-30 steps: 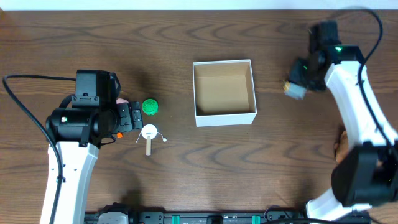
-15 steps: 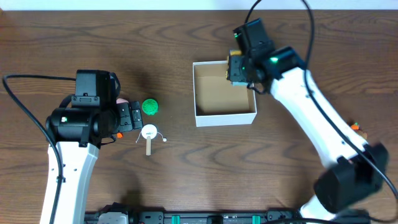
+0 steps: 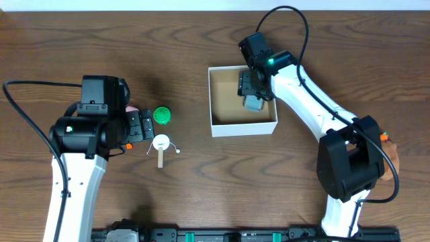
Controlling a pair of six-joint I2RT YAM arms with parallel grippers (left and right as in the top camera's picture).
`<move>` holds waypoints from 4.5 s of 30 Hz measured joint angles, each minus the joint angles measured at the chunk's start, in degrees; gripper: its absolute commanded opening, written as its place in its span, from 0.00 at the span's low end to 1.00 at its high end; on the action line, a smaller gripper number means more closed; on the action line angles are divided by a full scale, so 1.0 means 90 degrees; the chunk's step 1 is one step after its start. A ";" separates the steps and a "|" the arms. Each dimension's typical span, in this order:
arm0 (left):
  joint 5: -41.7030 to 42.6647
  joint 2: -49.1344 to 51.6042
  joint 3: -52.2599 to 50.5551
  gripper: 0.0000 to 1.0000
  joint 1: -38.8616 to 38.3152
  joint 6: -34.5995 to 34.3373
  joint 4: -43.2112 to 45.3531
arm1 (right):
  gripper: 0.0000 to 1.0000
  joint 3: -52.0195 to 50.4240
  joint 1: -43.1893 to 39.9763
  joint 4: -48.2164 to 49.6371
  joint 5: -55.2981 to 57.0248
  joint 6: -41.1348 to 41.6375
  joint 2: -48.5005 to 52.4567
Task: Pack container
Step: 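Carry the truck with the right gripper and drop it into the box, then move the right gripper to the brown plush bear and grasp it, then carry the bear with the right gripper and release it in the box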
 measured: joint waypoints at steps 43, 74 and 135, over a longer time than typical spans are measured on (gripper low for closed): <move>-0.0002 0.0000 0.0000 0.98 0.0005 0.0000 0.0063 | 0.99 -0.3368 -0.6700 -0.0172 -0.0180 -0.1163 -0.1851; -0.0002 0.0000 0.0000 0.98 0.0005 0.0000 0.0100 | 0.01 -0.2351 -0.4505 0.0032 -0.2166 -0.1379 -0.2786; 0.0000 0.0000 0.0000 0.98 0.0005 0.0000 0.0187 | 0.99 0.0299 -0.1564 -0.1093 0.0719 -0.0729 -0.2710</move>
